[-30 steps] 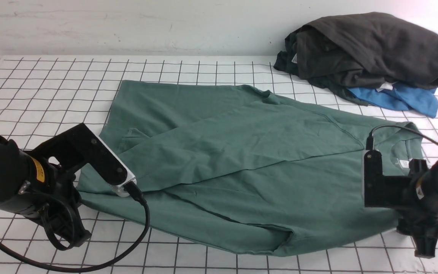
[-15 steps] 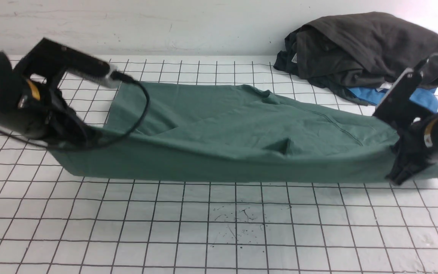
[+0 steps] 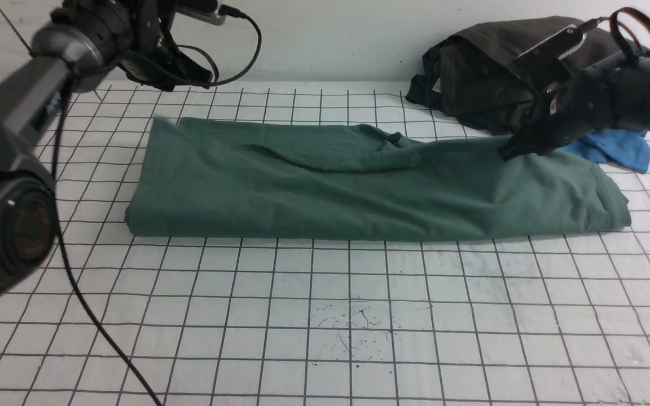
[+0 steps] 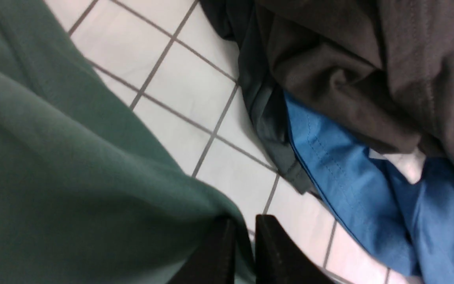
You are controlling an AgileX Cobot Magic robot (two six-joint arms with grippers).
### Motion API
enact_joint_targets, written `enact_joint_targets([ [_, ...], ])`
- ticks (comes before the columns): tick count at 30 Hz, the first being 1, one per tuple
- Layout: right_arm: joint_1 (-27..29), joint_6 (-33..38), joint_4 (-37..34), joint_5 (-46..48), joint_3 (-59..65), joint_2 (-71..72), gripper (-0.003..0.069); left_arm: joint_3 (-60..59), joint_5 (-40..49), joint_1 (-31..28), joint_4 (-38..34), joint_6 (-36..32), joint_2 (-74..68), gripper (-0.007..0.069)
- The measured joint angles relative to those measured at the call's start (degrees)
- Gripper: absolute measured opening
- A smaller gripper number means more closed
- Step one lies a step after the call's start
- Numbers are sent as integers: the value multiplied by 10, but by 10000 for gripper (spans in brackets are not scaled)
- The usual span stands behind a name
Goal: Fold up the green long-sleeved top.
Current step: Use both arms to drag the lower edge of the fabric forward and fold it over the upper edge, then use the right arm to clamp the right edge of the fabric
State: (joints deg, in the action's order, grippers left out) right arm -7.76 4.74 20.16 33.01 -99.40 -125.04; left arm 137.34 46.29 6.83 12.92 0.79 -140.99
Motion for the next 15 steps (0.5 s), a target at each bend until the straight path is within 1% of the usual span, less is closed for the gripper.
enact_joint_targets([
  [1, 0, -34, -1, 30, -35, -20, 204, 81, 42, -4, 2, 13, -53, 225],
  [2, 0, -39, -1, 40, -39, -22, 213, 101, 48, -4, 2, 15, -58, 235],
  [3, 0, -71, -1, 78, -65, -31, 272, 162, 101, -8, -2, 29, -91, 300],
  [5, 0, -102, -8, 130, -97, -33, 320, 219, 160, -12, -22, 37, -113, 367],
  [6, -1, -102, -17, 146, -110, -33, 326, 230, 172, -13, -34, 35, -113, 381],
  [8, -8, -59, -71, 170, -130, -32, 307, 252, 193, -13, -87, 8, -104, 391],
  [9, -10, -42, -78, 171, -133, -32, 302, 253, 194, -13, -99, 1, -103, 391],
  [10, -21, 32, -138, 174, -137, -32, 255, 258, 198, -13, -146, -26, -97, 377],
  [11, -29, 81, -192, 175, -139, -34, 221, 260, 200, -11, -171, -41, -96, 365],
  [12, -42, 172, -261, 175, -140, -40, 153, 260, 203, -9, -210, -63, -95, 337],
  [13, -44, 185, -272, 175, -140, -42, 142, 260, 203, -9, -210, -63, -95, 337],
  [14, -61, 291, -371, 175, -140, -60, 56, 260, 213, -3, -240, -85, -95, 290],
  [15, -69, 334, -409, 173, -140, -70, 31, 260, 215, 1, -242, -90, -95, 274],
])
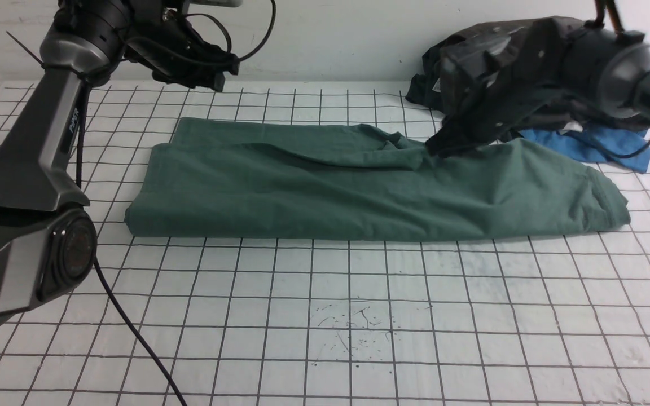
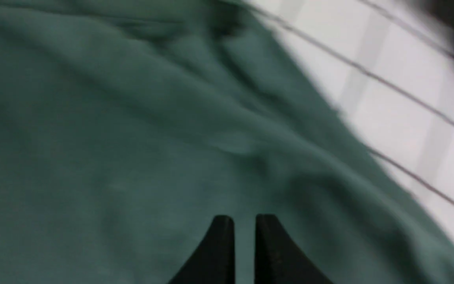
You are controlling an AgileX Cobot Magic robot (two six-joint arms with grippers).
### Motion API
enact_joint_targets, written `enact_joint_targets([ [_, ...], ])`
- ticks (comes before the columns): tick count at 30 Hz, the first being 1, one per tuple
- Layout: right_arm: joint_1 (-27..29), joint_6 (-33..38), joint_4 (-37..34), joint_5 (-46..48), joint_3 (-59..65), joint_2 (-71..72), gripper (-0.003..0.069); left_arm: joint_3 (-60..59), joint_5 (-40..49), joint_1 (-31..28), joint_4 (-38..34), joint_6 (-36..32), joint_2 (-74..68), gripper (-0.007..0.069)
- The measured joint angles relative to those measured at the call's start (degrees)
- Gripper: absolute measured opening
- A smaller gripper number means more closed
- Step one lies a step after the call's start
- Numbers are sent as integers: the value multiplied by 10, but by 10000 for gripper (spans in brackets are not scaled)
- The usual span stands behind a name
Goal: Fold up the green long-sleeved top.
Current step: Use the right arm to clamp the right edge of the fabric
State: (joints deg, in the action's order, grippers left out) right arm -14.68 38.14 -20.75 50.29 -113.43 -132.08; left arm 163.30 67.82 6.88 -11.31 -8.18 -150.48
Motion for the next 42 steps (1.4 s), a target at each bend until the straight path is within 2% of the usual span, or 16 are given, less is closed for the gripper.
enact_joint_targets([
  [2, -9, 92, -74, -14, -4, -33, 0, 0, 2, 8, -1, -8, 2, 221],
  [4, -11, 152, -126, -44, -14, -65, -10, -8, 5, 13, 1, -12, 11, 175],
  [8, -9, 185, -177, -131, -48, -106, -11, -37, 5, 15, 12, -16, 32, 141],
  [10, 0, 144, -204, -204, -74, -133, -11, -64, 5, 12, 37, -23, 49, 153],
  [12, 9, 102, -213, -235, -84, -142, -11, -81, 5, 7, 51, -29, 55, 181],
  [15, 41, 14, -211, -253, -104, -142, -6, -110, 6, -14, 74, -31, 54, 290],
  [21, 82, -21, -146, -130, -117, -103, 45, -118, -9, -63, 89, -2, 27, 449],
  [26, 88, -30, -76, -25, -119, -82, 100, -118, -30, -77, 89, 2, -11, 462],
  [30, 88, -33, -42, 35, -119, -80, 145, -119, -58, -77, 66, -15, -48, 337],
  [31, 88, -33, -41, 38, -119, -80, 146, -119, -59, -77, 65, -16, -49, 329],
  [32, 88, -35, -41, 44, -119, -80, 153, -118, -68, -77, 56, -22, -50, 248],
  [34, 88, -39, -39, 46, -119, -80, 155, -118, -72, -77, 52, -34, -51, 142],
  [35, 88, -39, -39, 46, -119, -80, 155, -118, -72, -77, 52, -35, -51, 130],
  [36, 88, -43, -36, 47, -119, -80, 157, -115, -73, -76, 50, -43, -51, 61],
  [37, 88, -44, -33, 47, -119, -80, 157, -107, -73, -74, 51, -51, -52, 24],
  [42, 88, -46, -23, 47, -119, -80, 157, -46, -85, -66, 50, -63, -53, -6],
])
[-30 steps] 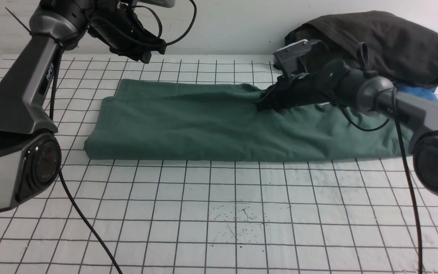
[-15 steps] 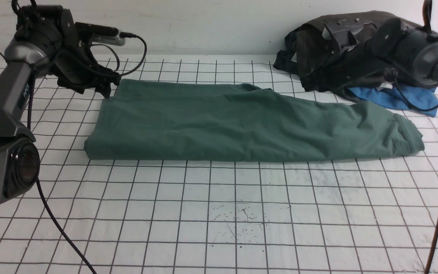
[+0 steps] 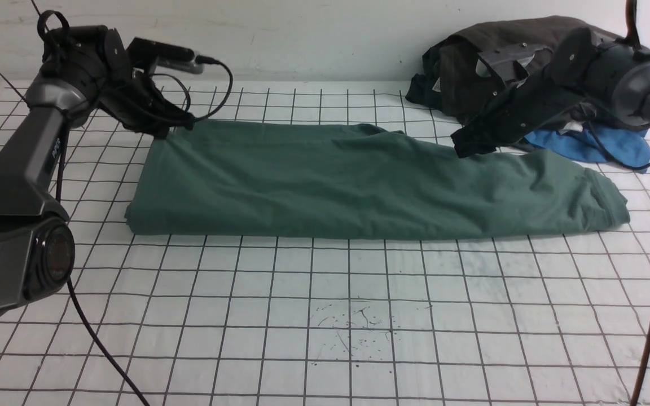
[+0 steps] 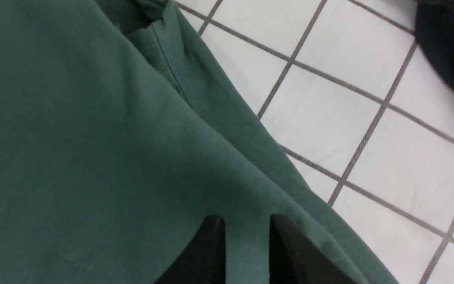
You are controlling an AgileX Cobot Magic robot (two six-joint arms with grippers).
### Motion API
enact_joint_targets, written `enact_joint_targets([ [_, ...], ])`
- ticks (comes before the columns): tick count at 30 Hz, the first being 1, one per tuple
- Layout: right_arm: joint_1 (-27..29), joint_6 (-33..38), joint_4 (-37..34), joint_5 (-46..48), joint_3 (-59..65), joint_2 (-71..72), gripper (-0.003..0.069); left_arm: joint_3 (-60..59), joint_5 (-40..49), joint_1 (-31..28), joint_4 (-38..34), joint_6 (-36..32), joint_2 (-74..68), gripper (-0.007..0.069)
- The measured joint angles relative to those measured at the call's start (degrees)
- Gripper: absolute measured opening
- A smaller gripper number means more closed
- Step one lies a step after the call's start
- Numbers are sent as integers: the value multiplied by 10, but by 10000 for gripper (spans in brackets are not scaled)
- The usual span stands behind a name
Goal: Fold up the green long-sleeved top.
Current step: Use the right arm to clamp the right edge of the fabric
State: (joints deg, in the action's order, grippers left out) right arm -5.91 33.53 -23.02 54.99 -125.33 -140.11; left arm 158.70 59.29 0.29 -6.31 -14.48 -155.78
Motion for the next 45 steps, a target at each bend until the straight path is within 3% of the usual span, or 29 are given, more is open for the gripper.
enact_joint_targets([
  [5, 0, 0, 6, -1, 0, 0, 158, 25, -65, 4, -8, 0, 1, -7],
  [9, 0, 0, 9, -5, 0, 0, 160, 25, -67, 4, -7, 20, 0, -7],
  [14, -6, 8, -5, -15, 0, 0, 260, 25, -9, 4, -5, 37, -4, -3],
  [16, -19, 28, -7, -39, 0, 0, 365, 25, 24, 3, 6, 41, -12, 45],
  [18, -25, 33, -8, -54, 0, 0, 391, 25, 25, 1, 9, 43, -14, 69],
  [20, -42, 38, -15, -111, 0, -5, 426, 25, 25, -4, 14, 45, -20, 182],
  [21, -43, 38, -15, -111, 0, -5, 428, 25, 25, -4, 14, 45, -20, 191],
  [23, -53, 44, -34, -162, 0, -17, 435, 25, 17, -8, 13, 48, -21, 309],
  [26, -55, 64, -57, -191, -1, -40, 435, 25, -3, -9, 3, 50, -21, 408],
  [29, -55, 91, -82, -214, -1, -64, 427, 25, -17, -9, -12, 49, -21, 426],
  [32, -55, 107, -109, -225, -1, -76, 368, 25, -27, -9, -18, 43, -21, 377],
  [34, -55, 112, -124, -227, -1, -76, 260, 25, -33, -9, -20, 32, -21, 248],
  [35, -55, 115, -130, -228, -1, -76, 173, 25, -38, -9, -22, 28, -21, 152],
  [38, -55, 119, -133, -230, -4, -76, 35, 25, -39, -9, -27, 22, -21, 29],
  [42, -52, 121, -133, -216, -25, -77, -3, 25, -40, -9, -28, 19, -21, -4],
  [45, -50, 121, -134, -204, -39, -77, -4, 25, -40, -9, -28, 19, -22, 24],
])
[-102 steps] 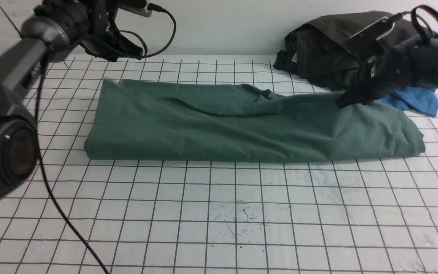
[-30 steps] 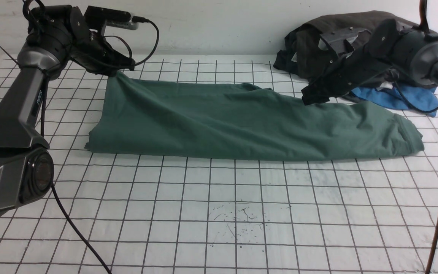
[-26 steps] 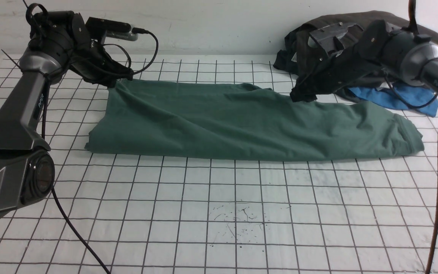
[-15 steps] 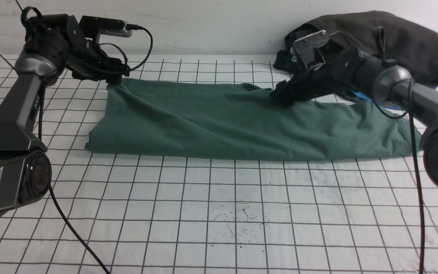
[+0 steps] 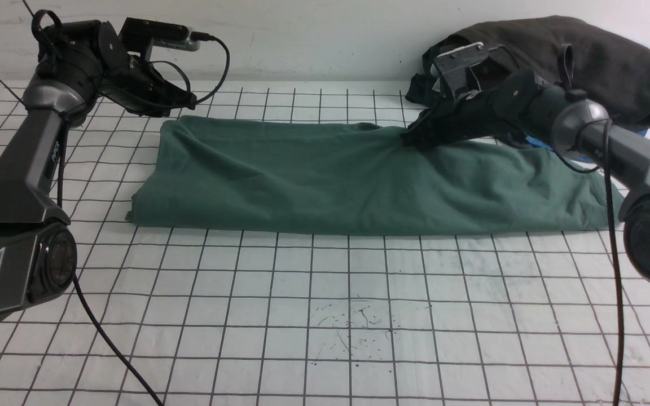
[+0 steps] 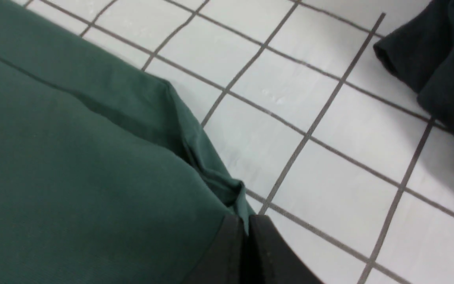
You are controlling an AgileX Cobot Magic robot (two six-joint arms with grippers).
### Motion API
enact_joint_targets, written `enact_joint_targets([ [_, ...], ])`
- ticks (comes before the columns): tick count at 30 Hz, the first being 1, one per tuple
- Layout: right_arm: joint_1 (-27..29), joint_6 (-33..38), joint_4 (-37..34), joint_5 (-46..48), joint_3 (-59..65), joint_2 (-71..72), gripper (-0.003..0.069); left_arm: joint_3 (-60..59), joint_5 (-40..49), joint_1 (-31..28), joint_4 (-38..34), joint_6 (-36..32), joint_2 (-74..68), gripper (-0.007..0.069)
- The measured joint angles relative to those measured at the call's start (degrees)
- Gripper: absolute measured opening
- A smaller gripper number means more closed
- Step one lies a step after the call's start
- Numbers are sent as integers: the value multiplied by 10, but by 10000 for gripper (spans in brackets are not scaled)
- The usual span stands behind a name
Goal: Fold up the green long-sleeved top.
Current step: Use the right arm to clamp the right edge of the fabric
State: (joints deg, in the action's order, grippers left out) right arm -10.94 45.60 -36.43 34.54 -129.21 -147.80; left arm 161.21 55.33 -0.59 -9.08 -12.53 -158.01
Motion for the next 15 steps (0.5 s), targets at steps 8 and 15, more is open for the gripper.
enact_joint_targets([
  [8, 3, 1, -1, 24, -3, 0, -4, 0, -2, -1, -1, -2, -35, 330],
  [15, 3, 1, 0, 28, -3, 0, -6, 1, -31, 7, -4, -21, -42, 25],
])
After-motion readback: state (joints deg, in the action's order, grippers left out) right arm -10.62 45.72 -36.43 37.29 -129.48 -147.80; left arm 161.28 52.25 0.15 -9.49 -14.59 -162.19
